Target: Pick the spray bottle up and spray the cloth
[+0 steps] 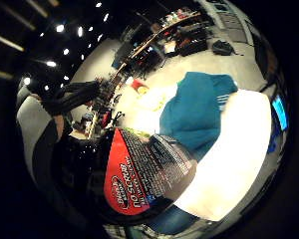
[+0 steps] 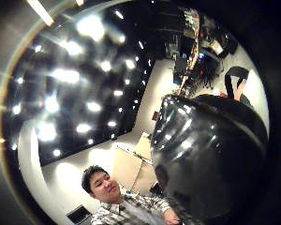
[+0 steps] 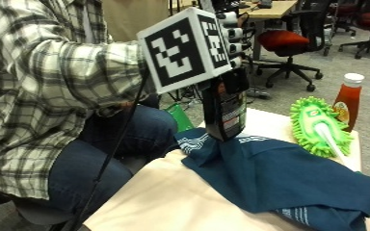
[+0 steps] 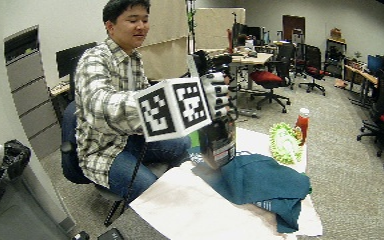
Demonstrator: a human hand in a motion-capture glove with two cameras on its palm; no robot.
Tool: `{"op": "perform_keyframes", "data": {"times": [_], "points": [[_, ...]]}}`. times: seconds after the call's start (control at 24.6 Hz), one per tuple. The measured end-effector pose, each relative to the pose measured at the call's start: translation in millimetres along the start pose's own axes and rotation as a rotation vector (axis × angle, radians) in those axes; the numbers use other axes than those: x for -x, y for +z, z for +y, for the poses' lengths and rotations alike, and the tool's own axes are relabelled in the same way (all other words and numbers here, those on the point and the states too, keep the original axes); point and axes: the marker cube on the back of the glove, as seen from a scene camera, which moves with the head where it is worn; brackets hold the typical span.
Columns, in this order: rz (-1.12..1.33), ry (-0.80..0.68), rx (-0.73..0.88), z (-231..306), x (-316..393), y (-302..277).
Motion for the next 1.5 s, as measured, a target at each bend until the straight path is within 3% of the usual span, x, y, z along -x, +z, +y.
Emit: {"op": "perform_keyframes", "data": {"times": [0.37,0.85,1.5], "points": [[-0.153,-0.034,0.141,1,-6,123],[-0.154,-0.063,0.285,21,-31,251],[-0.061,-0.023,0.236,17,-61,282]]}}
